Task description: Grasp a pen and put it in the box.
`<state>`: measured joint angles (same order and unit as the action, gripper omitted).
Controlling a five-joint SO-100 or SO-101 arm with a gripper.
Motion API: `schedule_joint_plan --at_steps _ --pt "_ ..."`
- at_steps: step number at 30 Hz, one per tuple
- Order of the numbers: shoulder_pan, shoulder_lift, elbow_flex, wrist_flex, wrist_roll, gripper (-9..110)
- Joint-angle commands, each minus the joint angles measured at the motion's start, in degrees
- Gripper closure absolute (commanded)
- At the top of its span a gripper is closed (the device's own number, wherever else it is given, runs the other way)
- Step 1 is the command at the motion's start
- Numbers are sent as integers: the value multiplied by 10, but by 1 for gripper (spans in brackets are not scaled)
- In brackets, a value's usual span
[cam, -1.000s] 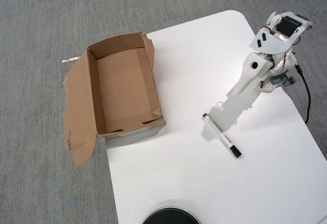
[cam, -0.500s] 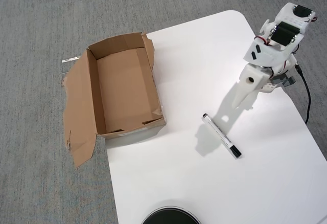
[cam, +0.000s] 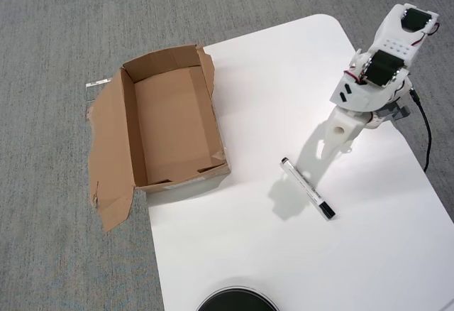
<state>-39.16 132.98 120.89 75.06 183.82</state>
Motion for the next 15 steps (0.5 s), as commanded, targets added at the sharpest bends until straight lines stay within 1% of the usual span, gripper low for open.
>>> schedule_joint_plan --at_steps 1,7,15 --pt "-4 -4 -18 -6 21 100" --pt "-4 -33 -23 -7 21 100" --pt "-4 -102 -89 -6 22 100"
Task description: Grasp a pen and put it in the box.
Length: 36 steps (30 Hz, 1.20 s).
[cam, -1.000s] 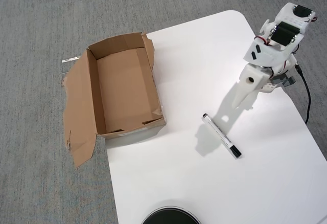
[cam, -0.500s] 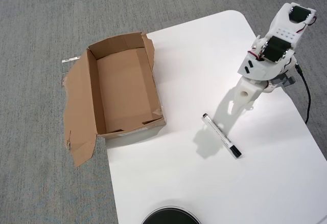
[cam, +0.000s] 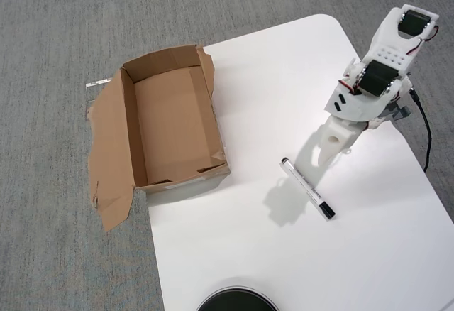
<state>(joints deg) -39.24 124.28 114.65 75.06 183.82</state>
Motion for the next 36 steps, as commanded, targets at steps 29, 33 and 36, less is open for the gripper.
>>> schedule_joint_plan --at_steps 29,33,36 --pt "-3 -118 -56 -7 29 77" --pt "-3 -118 -57 -8 30 74" --pt "-3 -118 -58 -14 30 73"
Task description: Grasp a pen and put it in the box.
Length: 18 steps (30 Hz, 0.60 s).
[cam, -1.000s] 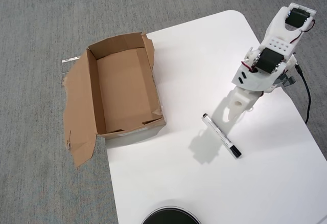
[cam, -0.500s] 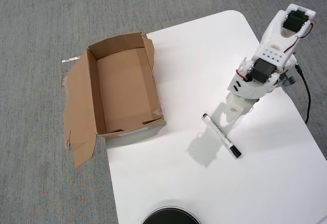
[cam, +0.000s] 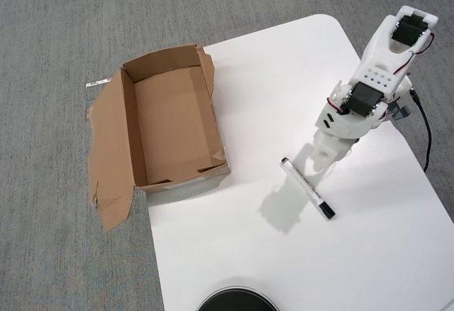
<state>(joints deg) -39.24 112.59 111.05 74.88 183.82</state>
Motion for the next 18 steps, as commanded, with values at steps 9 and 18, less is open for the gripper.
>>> schedule_joint_plan --at_steps 9,18 --pt "-3 -92 -21 -192 29 73" --pt "-2 -149 -17 -207 24 74"
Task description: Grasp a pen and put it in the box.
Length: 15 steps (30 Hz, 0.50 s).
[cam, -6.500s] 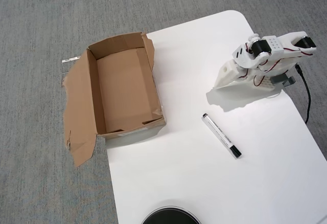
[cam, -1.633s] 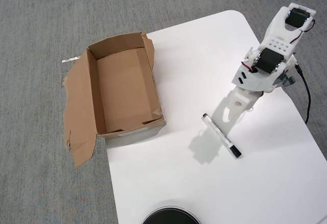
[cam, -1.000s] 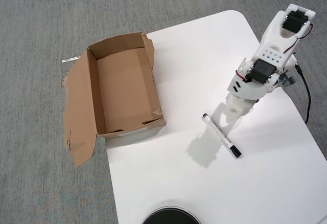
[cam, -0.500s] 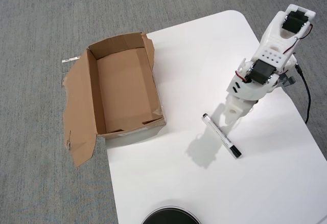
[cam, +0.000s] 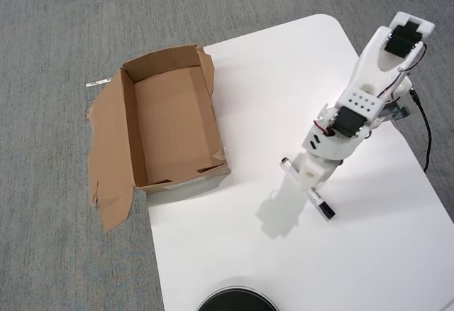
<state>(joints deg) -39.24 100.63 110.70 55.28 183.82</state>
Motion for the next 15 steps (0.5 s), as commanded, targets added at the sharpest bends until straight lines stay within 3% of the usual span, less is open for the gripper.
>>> schedule_joint_plan --at_steps 1,15 --pt "-2 -39 -15 -11 24 74" --pt "0 -102 -7 -11 23 74"
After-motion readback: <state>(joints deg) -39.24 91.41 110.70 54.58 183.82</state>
